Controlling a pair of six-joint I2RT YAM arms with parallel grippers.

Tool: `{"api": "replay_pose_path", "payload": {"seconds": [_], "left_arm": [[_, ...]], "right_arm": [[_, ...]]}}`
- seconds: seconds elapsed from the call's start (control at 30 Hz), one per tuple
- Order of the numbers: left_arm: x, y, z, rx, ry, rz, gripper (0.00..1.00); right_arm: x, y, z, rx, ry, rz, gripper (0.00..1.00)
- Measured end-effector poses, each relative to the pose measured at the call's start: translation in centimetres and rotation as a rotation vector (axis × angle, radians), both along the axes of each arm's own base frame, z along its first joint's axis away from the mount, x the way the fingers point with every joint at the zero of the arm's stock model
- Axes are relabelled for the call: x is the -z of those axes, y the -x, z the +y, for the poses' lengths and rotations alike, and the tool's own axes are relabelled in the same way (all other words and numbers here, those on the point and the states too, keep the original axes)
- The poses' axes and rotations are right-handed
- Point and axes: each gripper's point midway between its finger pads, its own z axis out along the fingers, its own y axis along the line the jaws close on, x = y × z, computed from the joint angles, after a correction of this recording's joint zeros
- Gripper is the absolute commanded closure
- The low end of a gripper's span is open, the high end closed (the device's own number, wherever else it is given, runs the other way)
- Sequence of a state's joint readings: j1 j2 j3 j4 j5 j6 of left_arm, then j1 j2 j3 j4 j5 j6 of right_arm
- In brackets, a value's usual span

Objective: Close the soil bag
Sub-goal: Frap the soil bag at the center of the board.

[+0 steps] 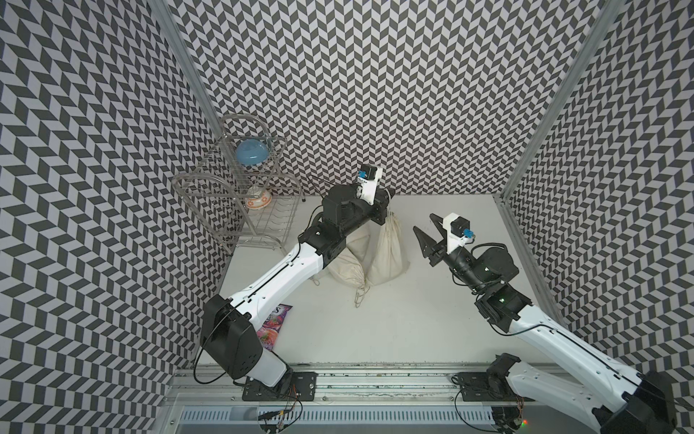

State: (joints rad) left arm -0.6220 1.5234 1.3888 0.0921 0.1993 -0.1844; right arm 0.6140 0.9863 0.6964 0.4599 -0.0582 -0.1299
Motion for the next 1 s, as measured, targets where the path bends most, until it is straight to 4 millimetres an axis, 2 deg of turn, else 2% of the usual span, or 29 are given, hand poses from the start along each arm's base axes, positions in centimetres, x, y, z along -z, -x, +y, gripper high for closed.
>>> {"api": "replay_pose_path", "payload": {"seconds": [0.13,0.4,0.57,0.8,0.87,1.0], "left_arm": [[0.8,0.1,-0.6,0.034,0.021,0.051,1.00],[0.6,0.8,-1.1,0.082,0.058,0.085,1.00],[0.3,1.2,-1.1,0.095,0.063,0.088,1.00],[0.1,2.2,-1.1,0.131,0.063,0.082,1.00],[0.2,2.5,-1.2,0.148,0.061,0.082,1.00],[0.1,2.9,-1.3,0.168,0.059,0.075,1.00]], "right_arm": [[1.0,-0.3,1.6,-0.050,0.022,-0.017,0.38],[2.3,-3.1,3.8,-0.049,0.070,0.009,0.41],[2.0,-4.1,3.3,0.003,0.063,0.000,0.42],[1.8,-5.6,1.2,0.073,0.053,0.005,0.42],[1.8,-6.0,1.4,0.059,0.060,0.008,0.41],[2.2,-5.8,3.2,-0.040,0.082,0.015,0.40]]}}
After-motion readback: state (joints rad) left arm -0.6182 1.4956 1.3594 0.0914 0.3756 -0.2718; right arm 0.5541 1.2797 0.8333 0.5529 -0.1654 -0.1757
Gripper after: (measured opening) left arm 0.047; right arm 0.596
